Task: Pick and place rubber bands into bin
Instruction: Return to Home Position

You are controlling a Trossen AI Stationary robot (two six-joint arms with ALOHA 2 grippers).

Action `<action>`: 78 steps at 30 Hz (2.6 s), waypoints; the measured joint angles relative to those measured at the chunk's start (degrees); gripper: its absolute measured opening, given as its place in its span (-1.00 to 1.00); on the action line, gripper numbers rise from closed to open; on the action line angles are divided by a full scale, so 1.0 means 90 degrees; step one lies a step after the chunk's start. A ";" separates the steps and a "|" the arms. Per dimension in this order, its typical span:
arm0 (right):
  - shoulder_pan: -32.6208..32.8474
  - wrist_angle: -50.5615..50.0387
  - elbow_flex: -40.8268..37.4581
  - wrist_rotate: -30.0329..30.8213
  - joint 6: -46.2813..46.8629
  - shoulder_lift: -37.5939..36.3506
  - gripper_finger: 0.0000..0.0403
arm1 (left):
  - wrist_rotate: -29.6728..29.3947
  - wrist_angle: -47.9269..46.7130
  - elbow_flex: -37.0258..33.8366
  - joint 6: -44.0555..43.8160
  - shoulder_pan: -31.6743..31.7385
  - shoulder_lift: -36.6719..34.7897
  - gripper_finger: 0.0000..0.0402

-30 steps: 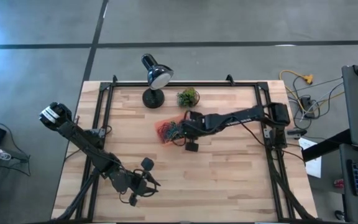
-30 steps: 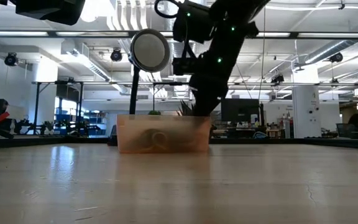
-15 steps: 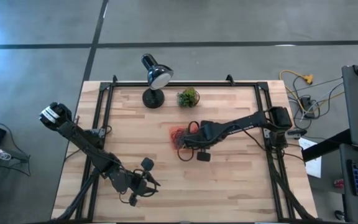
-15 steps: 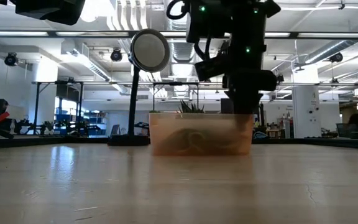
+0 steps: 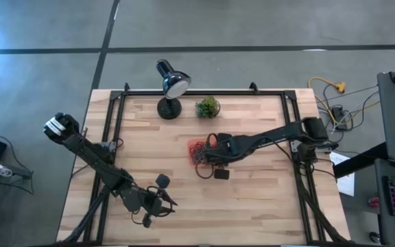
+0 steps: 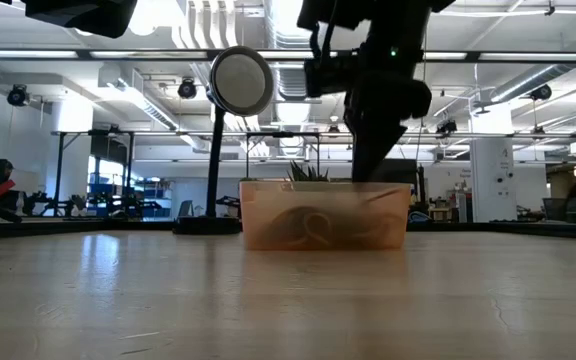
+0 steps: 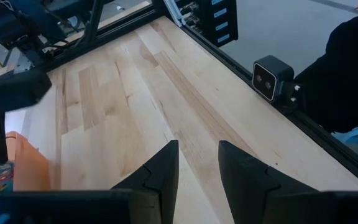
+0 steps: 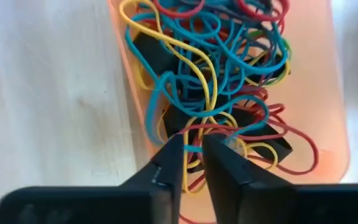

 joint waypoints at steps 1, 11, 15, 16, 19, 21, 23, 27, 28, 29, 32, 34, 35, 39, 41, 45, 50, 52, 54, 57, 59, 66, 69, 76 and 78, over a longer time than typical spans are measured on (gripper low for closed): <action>0.0002 -0.0008 -0.0001 0.0000 0.0001 -0.0055 -0.72 | 0.0002 -0.0001 0.0000 0.0000 0.0000 0.0002 -0.51; 0.0024 0.0047 -0.0006 0.0030 -0.0422 -0.0254 -0.25 | -0.0007 -0.0002 0.0000 0.0019 0.0000 0.0002 -0.51; 0.0158 0.1022 -0.0108 0.0049 -0.0885 -0.0488 -0.17 | -0.0269 0.0074 0.0041 0.0080 -0.0002 0.0002 -0.51; 0.0202 0.1285 -0.0156 0.0042 -0.1024 -0.0583 -0.16 | -0.0398 0.0225 0.0079 0.0080 0.0000 0.0002 -0.51; 0.0341 0.1898 -0.0390 0.0038 -0.1576 -0.0958 -0.14 | -0.0917 0.0725 0.0274 0.0090 -0.0002 -0.0031 -0.51; 0.0438 0.2136 -0.0612 0.0046 -0.1986 -0.1304 -0.14 | -0.1180 0.0874 0.0404 0.0240 -0.0002 -0.0127 -0.51; 0.0523 0.2267 -0.0873 0.0045 -0.2359 -0.1701 -0.15 | -0.1274 0.0864 0.0536 0.0660 0.0000 -0.0299 -0.51; 0.0586 0.3066 -0.1505 0.0033 -0.2632 -0.2688 -0.17 | -0.1752 0.0883 0.0603 0.2009 0.0055 -0.0681 -0.51; 0.0582 0.3343 -0.1695 0.0024 -0.2668 -0.2979 -0.18 | -0.2072 0.1005 0.0591 0.2261 0.0126 -0.0777 -0.51; 0.0577 0.3647 -0.1902 0.0024 -0.2708 -0.3285 -0.18 | -0.2364 0.1249 0.0569 0.2475 0.0245 -0.0873 -0.51; 0.0579 0.4472 -0.2621 0.0021 -0.2831 -0.4162 -0.18 | -0.2619 0.1548 0.0462 0.2954 0.0751 -0.1175 -0.51; 0.0576 0.5014 -0.3142 0.0001 -0.2919 -0.4705 -0.18 | -0.2043 0.1478 0.0449 0.3009 0.1192 -0.1337 -0.51; 0.0569 0.5303 -0.3398 -0.0002 -0.2991 -0.4969 -0.18 | -0.1563 0.1484 0.0447 0.3003 0.1450 -0.1398 -0.51; 0.0513 0.6226 -0.4379 -0.0002 -0.3171 -0.5871 -0.17 | 0.0826 0.1471 0.0436 0.2852 0.2558 -0.1484 -0.51; 0.0457 0.6488 -0.4790 -0.0030 -0.3149 -0.6232 -0.17 | 0.1559 0.1455 0.0432 0.2643 0.3069 -0.1445 -0.51; 0.0309 0.6743 -0.5306 -0.0011 -0.3040 -0.6806 -0.17 | 0.1723 0.1230 0.0425 0.2333 0.3794 -0.1421 -0.51; 0.0271 0.6789 -0.5648 -0.0024 -0.3101 -0.7441 -0.17 | 0.1746 0.0893 0.0139 0.2327 0.4072 -0.1765 -0.51; 0.0269 0.6778 -0.5793 -0.0024 -0.3122 -0.7723 -0.17 | 0.1750 0.0725 -0.0140 0.2324 0.4072 -0.2169 -0.51; 0.0269 0.6729 -0.5958 -0.0024 -0.3128 -0.8014 -0.17 | 0.1750 0.0549 -0.0571 0.2179 0.4068 -0.2719 -0.51; 0.0269 0.6682 -0.6292 0.0034 -0.3136 -0.8483 -0.17 | 0.1748 0.0670 -0.1312 0.1969 0.4068 -0.3674 -0.51; 0.0267 0.6682 -0.6548 0.0053 -0.3067 -0.8789 -0.17 | 0.1746 0.0913 -0.1802 0.1854 0.4068 -0.4319 -0.51; 0.0186 0.6811 -0.7446 0.0070 -0.2559 -0.9734 -0.17 | 0.1746 0.1178 -0.3211 0.1672 0.4068 -0.6056 -0.51; 0.0080 0.6817 -0.7757 0.0079 -0.2335 -1.0081 -0.17 | 0.1746 0.1177 -0.3608 0.1574 0.4065 -0.6458 -0.51; -0.0102 0.6812 -0.8338 -0.0136 -0.2131 -1.0735 -0.17 | 0.1744 0.1071 -0.4396 0.1518 0.4068 -0.7606 -0.51; -0.0157 0.6810 -0.8492 -0.0309 -0.2060 -1.0915 -0.18 | 0.1742 0.0838 -0.4443 0.1475 0.4068 -0.7958 -0.51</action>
